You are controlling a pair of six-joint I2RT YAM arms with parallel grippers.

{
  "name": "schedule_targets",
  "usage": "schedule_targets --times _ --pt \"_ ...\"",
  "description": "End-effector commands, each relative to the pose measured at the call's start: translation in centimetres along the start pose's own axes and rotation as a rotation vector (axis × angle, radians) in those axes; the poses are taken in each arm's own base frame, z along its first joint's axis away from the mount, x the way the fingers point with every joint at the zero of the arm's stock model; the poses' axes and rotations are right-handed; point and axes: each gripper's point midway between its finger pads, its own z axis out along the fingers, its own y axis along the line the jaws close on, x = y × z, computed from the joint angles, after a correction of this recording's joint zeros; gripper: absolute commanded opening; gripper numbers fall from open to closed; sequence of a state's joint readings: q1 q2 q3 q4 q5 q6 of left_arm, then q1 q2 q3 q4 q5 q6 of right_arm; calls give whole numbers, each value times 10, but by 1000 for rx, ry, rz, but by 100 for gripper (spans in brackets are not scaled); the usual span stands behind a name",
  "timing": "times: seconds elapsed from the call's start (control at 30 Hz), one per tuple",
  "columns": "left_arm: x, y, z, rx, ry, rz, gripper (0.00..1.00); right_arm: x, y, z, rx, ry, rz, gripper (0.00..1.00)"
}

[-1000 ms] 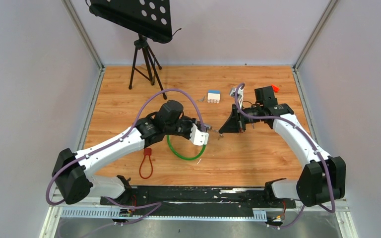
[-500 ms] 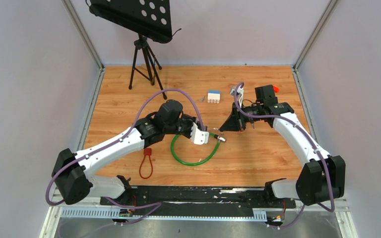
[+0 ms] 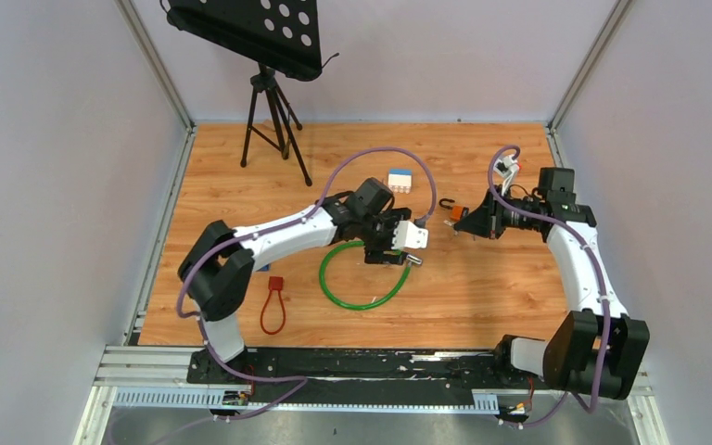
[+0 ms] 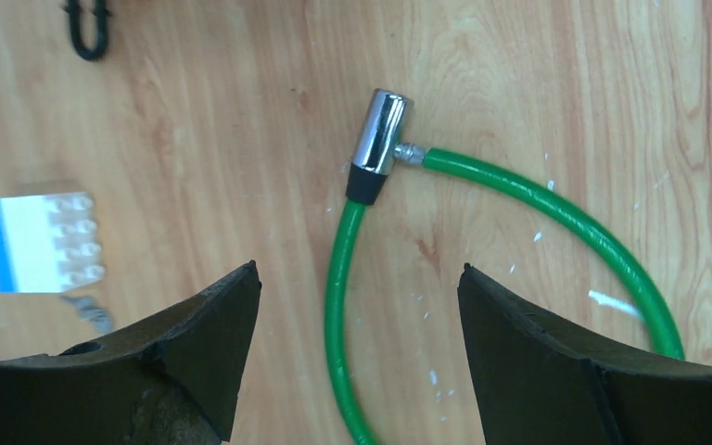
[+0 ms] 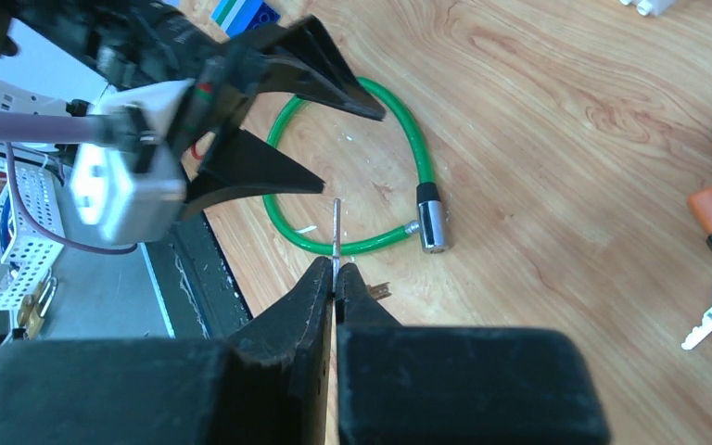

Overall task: Unlock with the key
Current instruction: Pick up the lock from the center of the board.

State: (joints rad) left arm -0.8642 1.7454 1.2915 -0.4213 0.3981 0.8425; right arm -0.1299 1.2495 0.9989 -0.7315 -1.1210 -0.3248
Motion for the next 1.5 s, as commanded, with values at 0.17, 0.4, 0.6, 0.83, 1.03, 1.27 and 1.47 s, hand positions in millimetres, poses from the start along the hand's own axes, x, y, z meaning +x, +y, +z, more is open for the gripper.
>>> schedule_targets --times 0.17,0.4,0.6,0.83,1.03,1.27,1.47 --pt "3 3 50 46 70 -174 84 5 5 -24 -9 -58 -21 0" --pt "19 -4 69 222 145 9 84 8 1 -28 -6 -67 -13 0" --pt "38 -9 87 365 213 114 78 12 -1 -35 12 -66 -15 0" --pt "55 -35 107 480 236 109 48 13 -4 -40 9 -81 5 0" --pt "49 -36 100 424 205 93 5 13 -5 -40 4 -84 13 0" --pt "-2 17 43 135 -76 61 0 16 -8 -38 5 -82 31 0" --pt "-20 11 -5 49 -172 129 0 18 -6 -30 -23 -59 40 0"
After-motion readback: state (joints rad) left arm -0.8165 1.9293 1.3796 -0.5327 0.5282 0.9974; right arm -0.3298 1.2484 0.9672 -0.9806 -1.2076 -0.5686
